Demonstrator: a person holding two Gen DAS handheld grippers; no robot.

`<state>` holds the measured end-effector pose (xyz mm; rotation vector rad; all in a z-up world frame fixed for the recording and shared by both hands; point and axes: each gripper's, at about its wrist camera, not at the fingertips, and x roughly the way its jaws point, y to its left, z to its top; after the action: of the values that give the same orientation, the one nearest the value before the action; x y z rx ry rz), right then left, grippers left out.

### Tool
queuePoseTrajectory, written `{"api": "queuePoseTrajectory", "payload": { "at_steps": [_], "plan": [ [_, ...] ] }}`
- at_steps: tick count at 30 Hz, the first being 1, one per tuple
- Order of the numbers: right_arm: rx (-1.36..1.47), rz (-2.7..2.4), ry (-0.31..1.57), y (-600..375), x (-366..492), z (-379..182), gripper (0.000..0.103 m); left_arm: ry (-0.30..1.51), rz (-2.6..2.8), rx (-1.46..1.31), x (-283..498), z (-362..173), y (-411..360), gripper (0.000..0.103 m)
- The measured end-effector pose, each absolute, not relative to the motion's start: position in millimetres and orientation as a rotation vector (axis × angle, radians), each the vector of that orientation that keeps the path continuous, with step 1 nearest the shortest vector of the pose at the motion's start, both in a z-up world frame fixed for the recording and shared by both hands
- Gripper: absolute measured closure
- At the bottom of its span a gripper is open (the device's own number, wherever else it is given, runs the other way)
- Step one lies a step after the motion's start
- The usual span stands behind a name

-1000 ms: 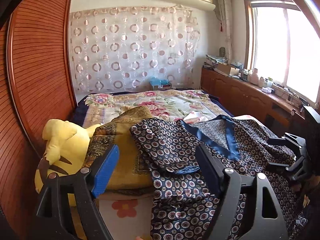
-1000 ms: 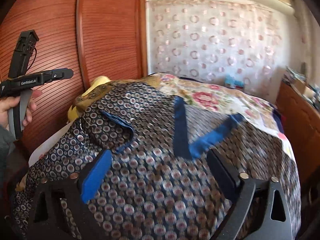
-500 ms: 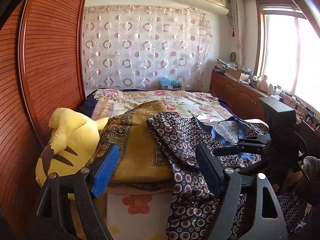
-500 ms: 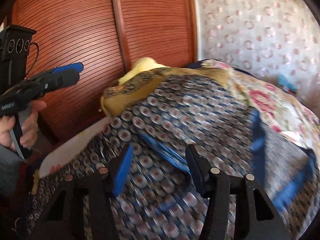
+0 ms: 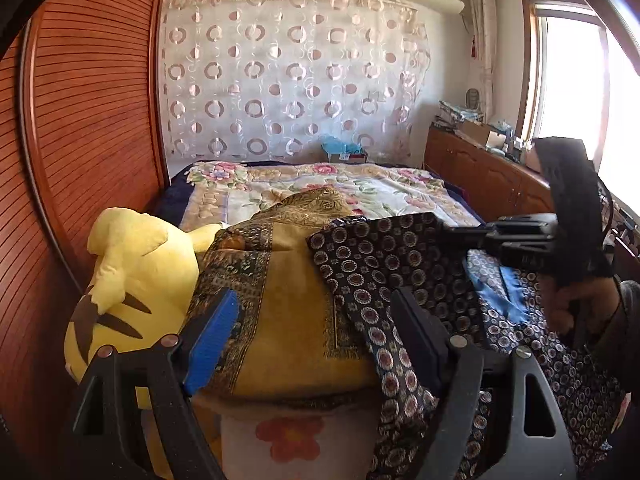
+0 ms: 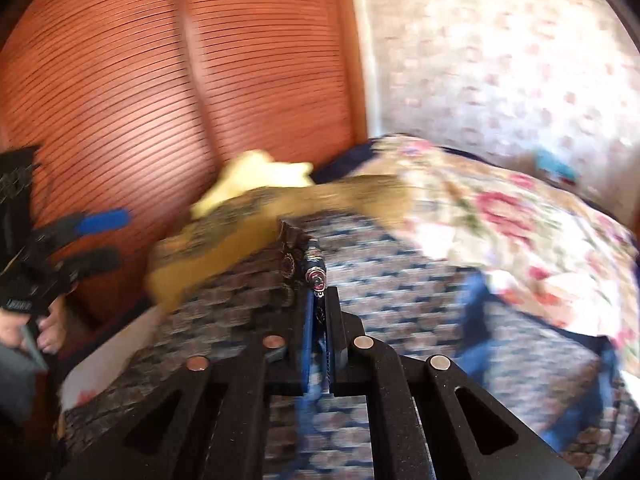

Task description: Fold small clothes

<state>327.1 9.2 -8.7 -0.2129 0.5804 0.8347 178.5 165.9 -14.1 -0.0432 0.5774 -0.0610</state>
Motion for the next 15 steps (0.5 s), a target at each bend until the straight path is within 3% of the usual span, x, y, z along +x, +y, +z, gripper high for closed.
{"api": "queuePoseTrajectory", "payload": {
  "at_steps": [3, 4, 15],
  "plan": [
    [-0.221, 0.769, 0.604, 3, 350, -11, 0.068, 0.622, -0.076, -0.034, 205, -21, 160, 0.024],
    [-0.223, 0.759, 0.614, 3, 356, -13, 0.065, 0.632, -0.081, -0.036, 212, -22, 159, 0.024],
    [-0.222, 0.544, 0.586, -100, 318, -7, 0.063, 0.719, -0.114, -0.052, 258, -32, 147, 0.025]
  ]
}}
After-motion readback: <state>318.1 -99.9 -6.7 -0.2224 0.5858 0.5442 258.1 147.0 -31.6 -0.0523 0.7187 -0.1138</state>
